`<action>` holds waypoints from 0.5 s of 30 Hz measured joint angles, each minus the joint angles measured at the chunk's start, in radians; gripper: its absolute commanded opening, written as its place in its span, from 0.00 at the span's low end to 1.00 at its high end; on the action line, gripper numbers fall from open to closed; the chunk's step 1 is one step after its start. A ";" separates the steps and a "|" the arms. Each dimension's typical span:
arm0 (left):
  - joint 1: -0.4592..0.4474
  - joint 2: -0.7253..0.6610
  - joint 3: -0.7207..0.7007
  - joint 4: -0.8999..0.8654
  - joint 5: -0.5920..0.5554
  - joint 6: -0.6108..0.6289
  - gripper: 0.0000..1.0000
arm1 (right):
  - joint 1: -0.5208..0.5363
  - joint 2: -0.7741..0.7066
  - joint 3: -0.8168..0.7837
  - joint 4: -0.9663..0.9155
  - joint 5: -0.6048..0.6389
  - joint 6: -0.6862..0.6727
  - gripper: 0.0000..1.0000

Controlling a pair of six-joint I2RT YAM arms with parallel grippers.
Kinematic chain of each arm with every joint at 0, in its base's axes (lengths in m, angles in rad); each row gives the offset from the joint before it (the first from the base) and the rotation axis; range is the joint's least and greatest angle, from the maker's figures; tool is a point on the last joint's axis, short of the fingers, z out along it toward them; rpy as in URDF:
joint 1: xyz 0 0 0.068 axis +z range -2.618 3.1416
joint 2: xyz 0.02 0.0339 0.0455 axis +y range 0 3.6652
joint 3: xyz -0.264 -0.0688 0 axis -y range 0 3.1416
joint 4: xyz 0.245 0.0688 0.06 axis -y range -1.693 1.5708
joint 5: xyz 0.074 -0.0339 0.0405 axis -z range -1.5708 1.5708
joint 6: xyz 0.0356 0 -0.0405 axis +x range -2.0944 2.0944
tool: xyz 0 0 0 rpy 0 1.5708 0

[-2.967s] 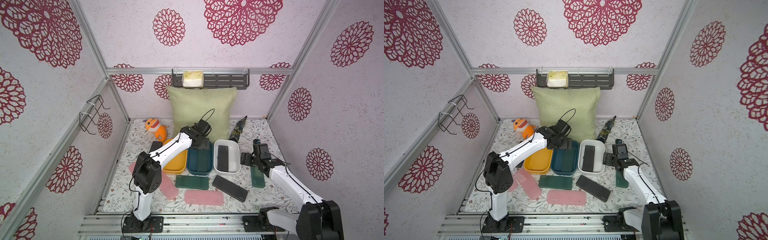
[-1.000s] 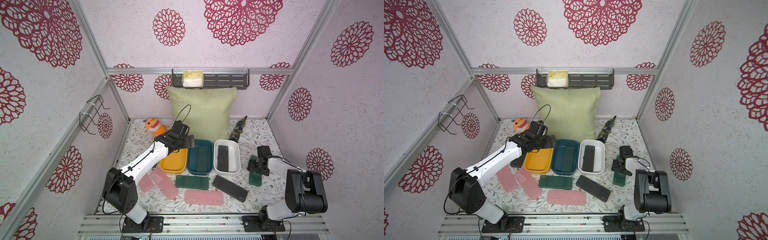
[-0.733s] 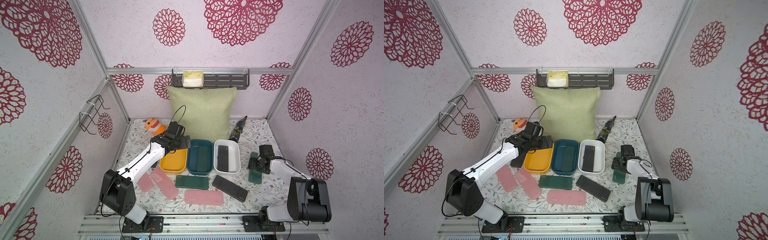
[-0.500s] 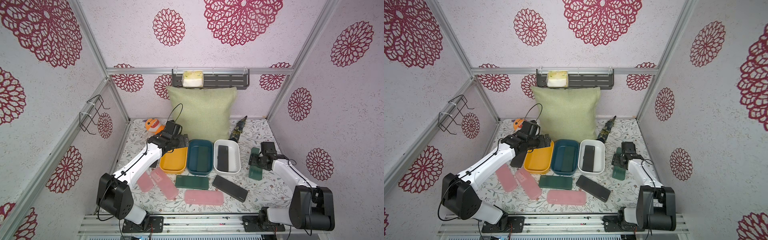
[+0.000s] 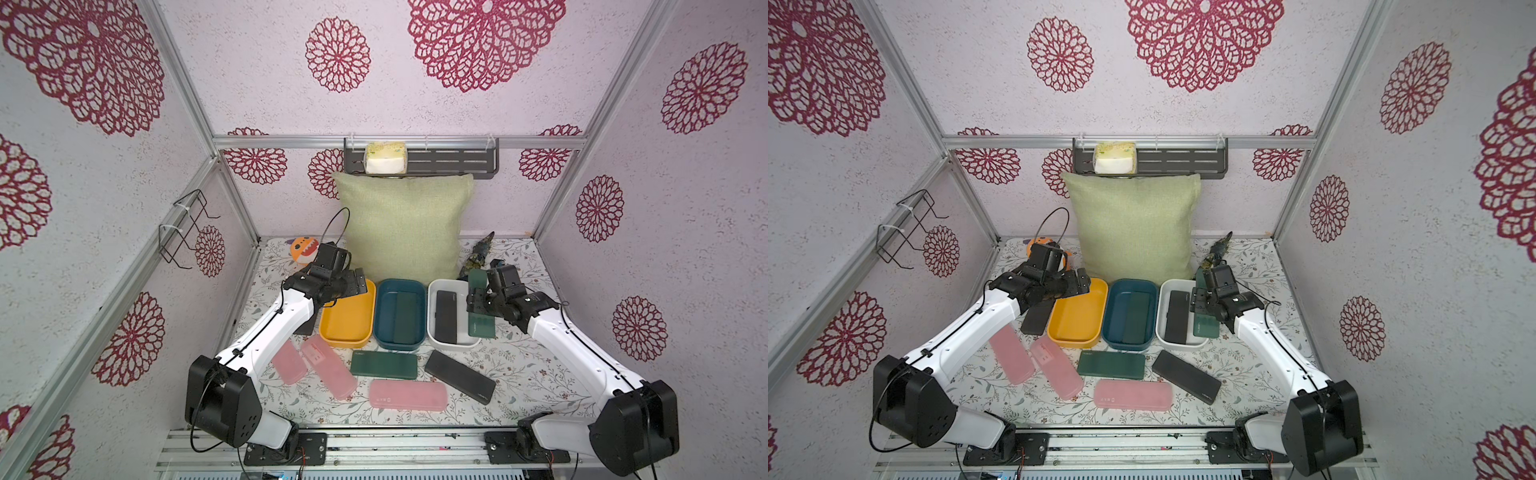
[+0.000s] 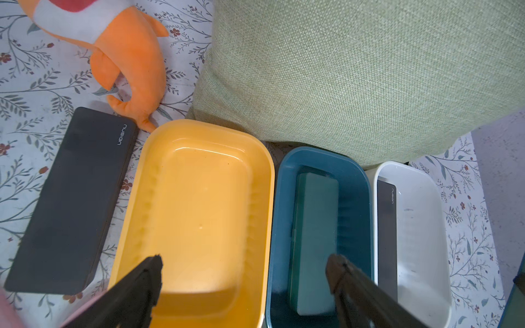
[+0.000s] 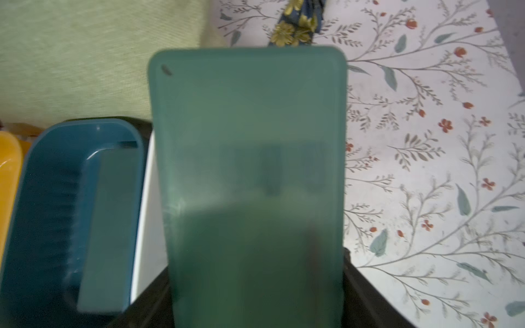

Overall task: Place the pencil cases by color into the storage box
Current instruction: Pick up the pencil case from the center of the board, then place the pencil case at the storage box.

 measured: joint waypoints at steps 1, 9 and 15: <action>0.004 -0.001 -0.001 -0.002 0.001 0.000 0.97 | 0.026 0.014 0.016 0.001 0.006 0.014 0.55; 0.029 -0.002 -0.003 -0.011 0.005 0.000 0.97 | 0.193 0.157 0.114 0.029 0.051 0.093 0.55; 0.035 -0.002 -0.003 -0.016 0.008 0.000 0.97 | 0.298 0.274 0.191 0.061 0.077 0.146 0.55</action>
